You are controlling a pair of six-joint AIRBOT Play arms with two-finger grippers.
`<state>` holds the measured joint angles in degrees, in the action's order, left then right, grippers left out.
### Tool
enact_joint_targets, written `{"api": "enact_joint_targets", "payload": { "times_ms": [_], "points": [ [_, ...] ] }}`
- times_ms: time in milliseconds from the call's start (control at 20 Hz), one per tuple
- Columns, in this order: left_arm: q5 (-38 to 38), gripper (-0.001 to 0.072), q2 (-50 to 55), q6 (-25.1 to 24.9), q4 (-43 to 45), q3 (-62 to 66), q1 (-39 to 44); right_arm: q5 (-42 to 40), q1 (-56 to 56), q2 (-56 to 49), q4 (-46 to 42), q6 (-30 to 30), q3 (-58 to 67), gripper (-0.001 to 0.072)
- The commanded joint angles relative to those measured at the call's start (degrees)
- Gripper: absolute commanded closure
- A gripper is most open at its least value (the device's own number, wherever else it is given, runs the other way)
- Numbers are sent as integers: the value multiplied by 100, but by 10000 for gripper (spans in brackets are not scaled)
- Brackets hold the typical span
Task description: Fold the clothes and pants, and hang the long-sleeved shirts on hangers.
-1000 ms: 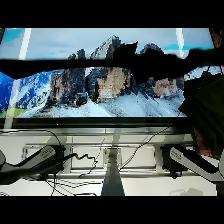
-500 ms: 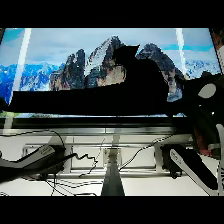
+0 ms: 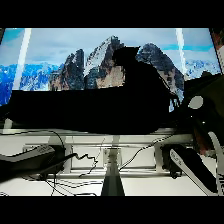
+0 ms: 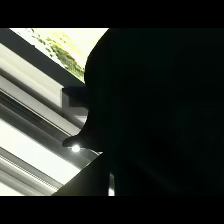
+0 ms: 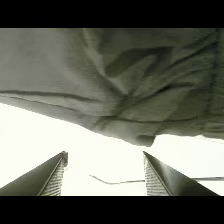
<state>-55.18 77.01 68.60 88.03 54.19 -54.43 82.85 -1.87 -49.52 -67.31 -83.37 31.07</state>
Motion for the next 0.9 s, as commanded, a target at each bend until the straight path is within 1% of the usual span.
{"api": "enact_joint_targets", "payload": {
  "times_ms": [0, 50, 100, 200, 300, 400, 550, 650, 750, 850],
  "points": [
    [50, 346, 50, 2, 2, -2, -11, -7, 11, 11, 136, -7, 55, 174],
    [50, 89, 48, 4, -2, -2, -4, -26, 11, 11, 101, -4, 133, 174],
    [48, -2, 37, 59, -22, 15, 17, -90, 11, 11, 50, 11, 229, 173],
    [52, -1, -33, 216, -90, 133, 92, -363, 11, 11, -138, 9, 544, 174],
    [55, 0, -111, 216, -363, 448, 247, -782, 11, 11, -197, 9, 957, 174],
    [55, 8, -164, 201, -1099, 861, 498, -1322, 13, 11, -188, 9, 1384, 174],
    [59, 9, -177, -330, -2553, 1215, 1119, -2579, 13, -66, -48, 9, 1786, 174],
    [44, 74, -177, -920, -3442, 1239, 1869, -3191, 13, -186, 61, 9, 1967, 174],
    [92, 74, -175, -997, -3624, 1259, 2931, -3650, 11, -208, 57, 9, 2000, 174],
    [291, 85, -170, -999, -3620, 1259, 4207, -3768, 11, -208, 33, 9, 2000, 174]
  ]
}}
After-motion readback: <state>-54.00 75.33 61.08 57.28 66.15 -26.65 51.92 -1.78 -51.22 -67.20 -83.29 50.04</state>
